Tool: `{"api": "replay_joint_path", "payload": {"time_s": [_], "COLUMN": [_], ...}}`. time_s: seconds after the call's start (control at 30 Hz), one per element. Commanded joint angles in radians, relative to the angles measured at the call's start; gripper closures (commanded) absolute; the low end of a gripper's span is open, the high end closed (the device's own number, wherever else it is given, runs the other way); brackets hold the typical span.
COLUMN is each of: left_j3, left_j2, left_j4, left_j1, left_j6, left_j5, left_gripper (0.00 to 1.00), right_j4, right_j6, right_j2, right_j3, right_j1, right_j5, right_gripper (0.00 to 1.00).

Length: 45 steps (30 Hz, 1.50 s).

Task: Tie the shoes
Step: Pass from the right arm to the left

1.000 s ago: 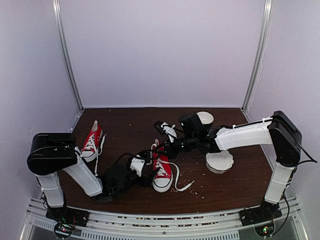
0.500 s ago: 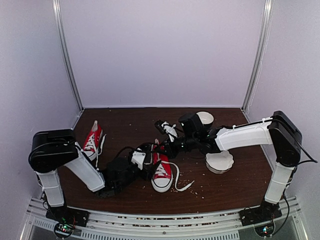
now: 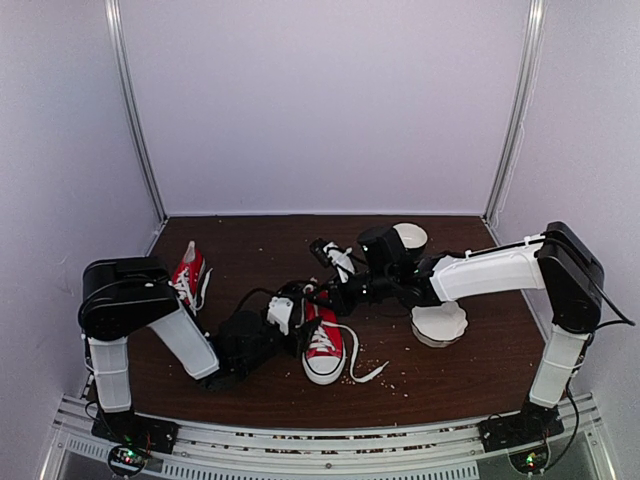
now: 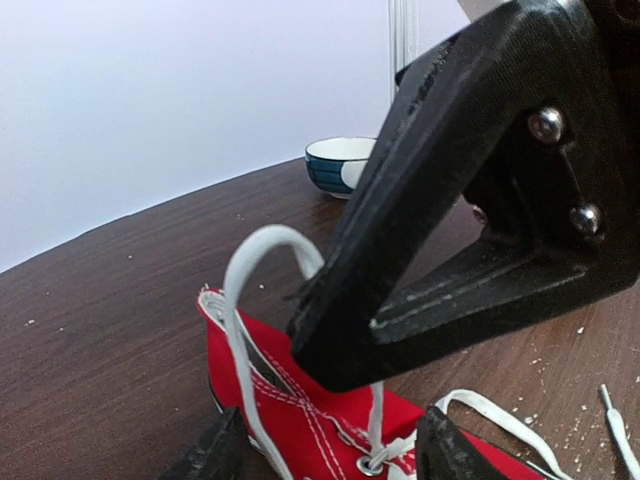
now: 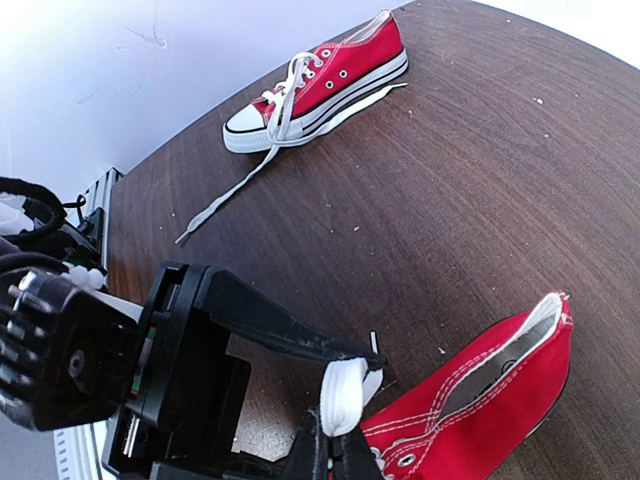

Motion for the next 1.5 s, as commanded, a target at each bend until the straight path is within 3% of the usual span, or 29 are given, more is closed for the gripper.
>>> {"api": "replay_joint_path", "payload": {"time_s": [0.0, 0.33, 0.47, 0.63, 0.77, 0.97, 1.07, 1.2, 1.33, 1.47], "left_j3": [0.034, 0.057, 0.052, 0.038, 0.031, -0.007, -0.008, -0.017, -0.030, -0.020], "left_j2": [0.027, 0.050, 0.056, 0.074, 0.073, 0.033, -0.002, -0.046, -0.111, -0.146], "left_j4": [0.064, 0.091, 0.101, 0.158, 0.185, 0.181, 0.114, 0.059, -0.007, -0.088], "left_j1": [0.000, -0.001, 0.000, 0.000, 0.010, 0.054, 0.055, 0.061, 0.077, 0.087], "left_j6": [-0.025, -0.032, -0.045, -0.039, -0.033, -0.091, -0.080, -0.082, -0.088, -0.083], "left_j5": [0.032, 0.060, 0.075, 0.059, 0.077, 0.158, 0.172, 0.198, 0.205, 0.214], "left_gripper": [0.48, 1.00, 1.00, 1.00, 1.00, 1.00, 1.00, 1.00, 1.00, 1.00], "right_j4": [0.039, 0.038, 0.017, -0.102, -0.330, -0.657, -0.682, -0.695, -0.834, -0.854], "right_j6": [0.016, 0.017, 0.008, -0.051, -0.145, -0.398, -0.507, -0.652, -0.704, -0.746], "right_j2": [-0.033, -0.034, -0.044, -0.123, -0.255, -0.433, -0.468, -0.377, -0.202, -0.110], "right_j3": [-0.007, -0.008, -0.007, -0.006, 0.032, -0.041, -0.120, -0.158, -0.060, -0.027], "right_j1": [-0.004, -0.005, -0.004, -0.005, -0.001, 0.032, 0.074, 0.139, 0.159, 0.158], "right_j5": [0.015, 0.017, 0.043, 0.173, 0.280, 0.228, 0.252, 0.241, 0.284, 0.317], "right_gripper": [1.00, 1.00, 0.99, 0.67, 0.60, 0.54, 0.52, 0.51, 0.49, 0.48]}}
